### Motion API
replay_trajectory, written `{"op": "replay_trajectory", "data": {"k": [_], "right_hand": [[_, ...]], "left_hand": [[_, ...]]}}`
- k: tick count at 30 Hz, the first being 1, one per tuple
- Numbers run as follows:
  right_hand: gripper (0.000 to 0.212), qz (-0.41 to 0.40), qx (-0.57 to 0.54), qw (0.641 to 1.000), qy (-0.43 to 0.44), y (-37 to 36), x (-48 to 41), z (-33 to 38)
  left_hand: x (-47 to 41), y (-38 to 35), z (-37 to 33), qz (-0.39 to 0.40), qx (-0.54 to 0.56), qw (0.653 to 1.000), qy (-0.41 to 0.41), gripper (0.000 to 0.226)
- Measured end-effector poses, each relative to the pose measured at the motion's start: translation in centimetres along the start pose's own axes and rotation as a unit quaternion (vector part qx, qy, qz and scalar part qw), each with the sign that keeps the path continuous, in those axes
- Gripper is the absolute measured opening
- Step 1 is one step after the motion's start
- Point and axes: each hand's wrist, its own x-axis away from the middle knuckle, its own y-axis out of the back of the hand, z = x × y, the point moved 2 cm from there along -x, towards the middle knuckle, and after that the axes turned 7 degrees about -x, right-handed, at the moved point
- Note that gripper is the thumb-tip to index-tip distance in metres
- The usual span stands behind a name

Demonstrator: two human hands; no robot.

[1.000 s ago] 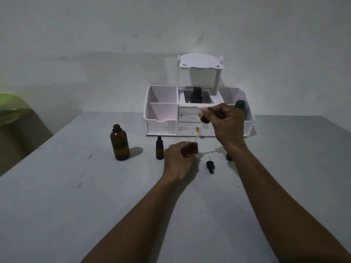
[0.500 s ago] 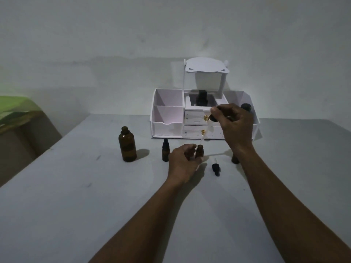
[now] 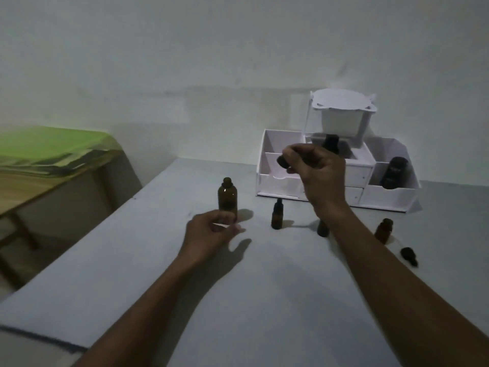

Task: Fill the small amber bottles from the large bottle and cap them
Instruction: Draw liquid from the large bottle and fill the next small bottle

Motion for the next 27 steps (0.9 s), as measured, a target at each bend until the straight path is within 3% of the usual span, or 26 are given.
{"op": "replay_trajectory", "data": {"k": [7,18,23,27], "right_hand": [[0.019,-0.039,-0.016,0.999,-0.011,-4.9,-1.6,-1.8],[0.01,-0.028,0.019,0.999,0.0,-7.3,-1.7,-2.1],[0.007,-0.029,0.02,0.999,0.027,-7.3,-1.6,-1.2],[0.008,-0.033,0.026,0.999,0.034,-7.0,-1.8,-1.1]], "left_hand": [[-2.6,3.8,3.0,-0.078,0.024,0.996,0.047,0.035],[-6.1,1.7,2.9,-0.063,0.024,0.998,-0.013,0.07],[-6.9,1.0,2.8,-0.055,0.041,0.997,-0.027,0.074],[-7.2,0.4,2.8,-0.042,0.065,0.997,-0.024,0.056]]}}
